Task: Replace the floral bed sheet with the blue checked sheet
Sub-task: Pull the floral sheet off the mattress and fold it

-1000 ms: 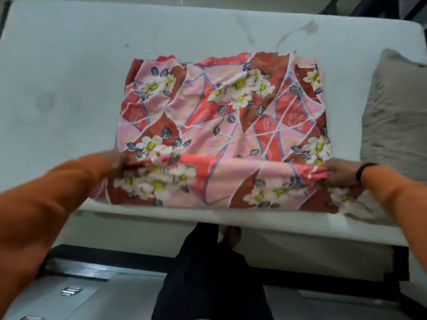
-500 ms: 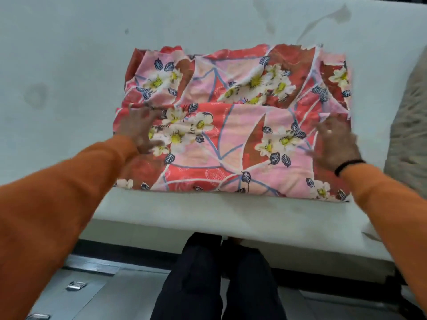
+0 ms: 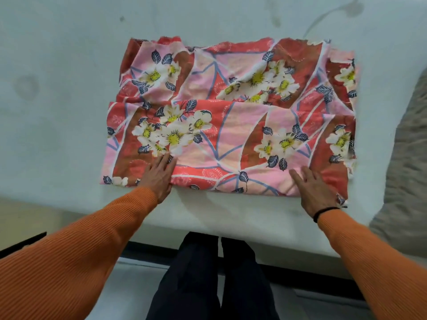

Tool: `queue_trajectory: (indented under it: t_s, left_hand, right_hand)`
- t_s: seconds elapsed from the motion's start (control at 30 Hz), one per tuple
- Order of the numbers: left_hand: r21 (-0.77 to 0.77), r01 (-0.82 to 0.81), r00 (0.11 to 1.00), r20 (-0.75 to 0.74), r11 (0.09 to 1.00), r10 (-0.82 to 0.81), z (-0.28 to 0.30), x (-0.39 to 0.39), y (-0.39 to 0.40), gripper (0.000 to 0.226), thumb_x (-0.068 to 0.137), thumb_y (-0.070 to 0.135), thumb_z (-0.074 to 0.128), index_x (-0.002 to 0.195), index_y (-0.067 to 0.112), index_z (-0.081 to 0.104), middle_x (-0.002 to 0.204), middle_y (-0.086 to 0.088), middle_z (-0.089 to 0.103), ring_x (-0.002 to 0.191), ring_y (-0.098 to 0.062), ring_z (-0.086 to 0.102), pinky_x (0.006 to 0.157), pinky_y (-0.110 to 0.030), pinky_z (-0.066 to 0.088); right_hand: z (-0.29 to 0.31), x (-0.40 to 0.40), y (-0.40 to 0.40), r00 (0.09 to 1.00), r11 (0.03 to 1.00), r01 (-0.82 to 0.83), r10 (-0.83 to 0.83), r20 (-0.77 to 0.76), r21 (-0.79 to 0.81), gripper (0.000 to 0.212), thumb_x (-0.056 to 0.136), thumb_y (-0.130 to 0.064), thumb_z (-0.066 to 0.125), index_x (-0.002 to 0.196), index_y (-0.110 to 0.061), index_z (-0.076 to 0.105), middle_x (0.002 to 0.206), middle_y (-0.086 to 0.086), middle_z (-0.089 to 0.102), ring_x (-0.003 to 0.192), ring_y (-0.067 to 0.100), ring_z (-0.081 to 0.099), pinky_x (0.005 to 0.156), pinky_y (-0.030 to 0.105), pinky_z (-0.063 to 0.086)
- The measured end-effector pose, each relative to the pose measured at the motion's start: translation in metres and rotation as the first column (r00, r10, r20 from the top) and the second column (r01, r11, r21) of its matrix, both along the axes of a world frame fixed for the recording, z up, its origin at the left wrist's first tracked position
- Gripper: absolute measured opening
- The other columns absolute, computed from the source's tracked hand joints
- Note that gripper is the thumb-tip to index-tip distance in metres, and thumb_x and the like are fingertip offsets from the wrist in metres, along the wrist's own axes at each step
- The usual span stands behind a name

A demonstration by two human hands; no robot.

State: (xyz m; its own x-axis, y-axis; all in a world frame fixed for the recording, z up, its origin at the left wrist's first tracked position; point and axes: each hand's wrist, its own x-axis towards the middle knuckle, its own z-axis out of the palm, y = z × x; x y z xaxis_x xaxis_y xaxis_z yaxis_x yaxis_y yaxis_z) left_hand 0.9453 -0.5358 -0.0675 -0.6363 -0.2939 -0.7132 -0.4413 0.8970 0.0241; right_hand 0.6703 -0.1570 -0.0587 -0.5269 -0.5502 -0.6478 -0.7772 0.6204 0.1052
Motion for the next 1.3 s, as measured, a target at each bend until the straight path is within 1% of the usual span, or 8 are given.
queue_trajectory:
  t_s: [0.17,0.37,0.63,0.77,0.87,0.97,1.17,1.3]
  left_hand:
    - [0.047,-0.033,0.994,-0.098,0.998,0.037,0.019,0.001,-0.003,0.056,0.103,0.020,0.042,0.157,0.015,0.032,0.163,-0.010,0.032,0.150,-0.027,0.029,0.124,-0.038,0.021]
    - [0.161,-0.072,0.994,-0.065,0.984,0.083,0.053,0.035,0.022,0.042,0.101,0.012,0.047,0.141,0.018,0.057,0.141,-0.008,0.060,0.125,-0.023,0.060,0.107,-0.032,0.046]
    - [0.273,-0.032,0.988,0.155,0.962,-0.011,0.080,0.056,0.005,0.032,0.103,0.044,0.041,0.117,0.028,0.065,0.113,-0.002,0.071,0.095,-0.018,0.063,0.079,-0.028,0.046]
    - [0.307,-0.290,0.937,-0.103,0.907,0.334,0.100,0.024,-0.043,0.031,0.082,0.067,0.066,0.110,0.054,0.065,0.095,0.004,0.068,0.078,-0.020,0.063,0.072,-0.030,0.051]
    - [0.244,-0.166,0.985,-0.004,0.955,0.172,0.113,-0.009,-0.084,0.041,0.059,0.077,0.079,0.085,0.050,0.062,0.086,0.016,0.068,0.075,-0.012,0.062,0.072,-0.028,0.051]
    - [0.043,0.049,0.987,0.150,0.998,-0.055,0.110,-0.046,-0.124,0.038,0.072,0.060,0.080,0.076,0.027,0.063,0.081,0.000,0.070,0.070,-0.020,0.061,0.067,-0.029,0.051]
    - [0.003,-0.154,0.987,-0.046,0.988,0.154,0.101,-0.115,-0.217,0.022,0.081,0.040,0.081,0.089,0.025,0.067,0.093,-0.013,0.071,0.080,-0.030,0.061,0.079,-0.038,0.053]
    - [-0.155,-0.325,0.938,-0.176,0.933,0.298,0.069,-0.143,-0.235,0.043,0.090,0.035,0.068,0.131,0.026,0.056,0.124,-0.021,0.063,0.113,-0.043,0.059,0.097,-0.051,0.048]
  right_hand:
    - [0.024,0.003,-0.002,0.995,0.990,0.070,-0.062,0.073,-0.125,0.054,0.078,0.018,0.049,0.121,-0.012,0.060,0.114,0.013,0.068,0.089,0.033,0.067,0.066,0.040,0.057]
    - [0.048,0.040,0.018,0.951,0.979,0.159,-0.186,0.249,0.124,0.056,0.090,0.011,0.048,0.133,-0.023,0.061,0.113,0.013,0.069,0.098,0.028,0.069,0.087,0.036,0.057]
    - [0.080,0.022,0.018,0.802,0.897,-0.063,-0.215,0.557,0.438,0.014,0.096,-0.014,0.054,0.096,-0.019,0.066,0.092,-0.001,0.063,0.081,0.017,0.061,0.068,0.023,0.052]
    - [0.097,-0.057,-0.001,0.832,0.952,0.105,-0.243,0.498,0.289,0.018,0.090,-0.014,0.061,0.077,-0.024,0.065,0.083,-0.002,0.067,0.076,0.015,0.061,0.066,0.026,0.050]
    - [0.113,-0.121,-0.017,0.777,0.902,0.377,-0.431,0.458,0.209,0.026,0.085,0.003,0.067,0.075,-0.021,0.071,0.071,0.005,0.067,0.063,0.020,0.055,0.059,0.027,0.044]
    - [0.124,-0.168,-0.040,0.773,0.866,0.479,-0.494,0.398,0.143,0.022,0.080,0.006,0.072,0.086,-0.014,0.077,0.066,0.009,0.068,0.061,0.022,0.052,0.059,0.028,0.040]
    - [0.114,-0.207,-0.096,0.874,0.884,0.467,-0.456,0.171,-0.033,0.013,0.087,-0.008,0.069,0.095,-0.017,0.072,0.096,0.017,0.069,0.086,0.033,0.062,0.077,0.039,0.052]
    - [0.080,-0.217,-0.104,0.784,0.758,0.610,-0.620,0.032,-0.231,0.034,0.090,-0.026,0.067,0.122,-0.019,0.065,0.128,0.021,0.063,0.116,0.042,0.057,0.098,0.047,0.048]
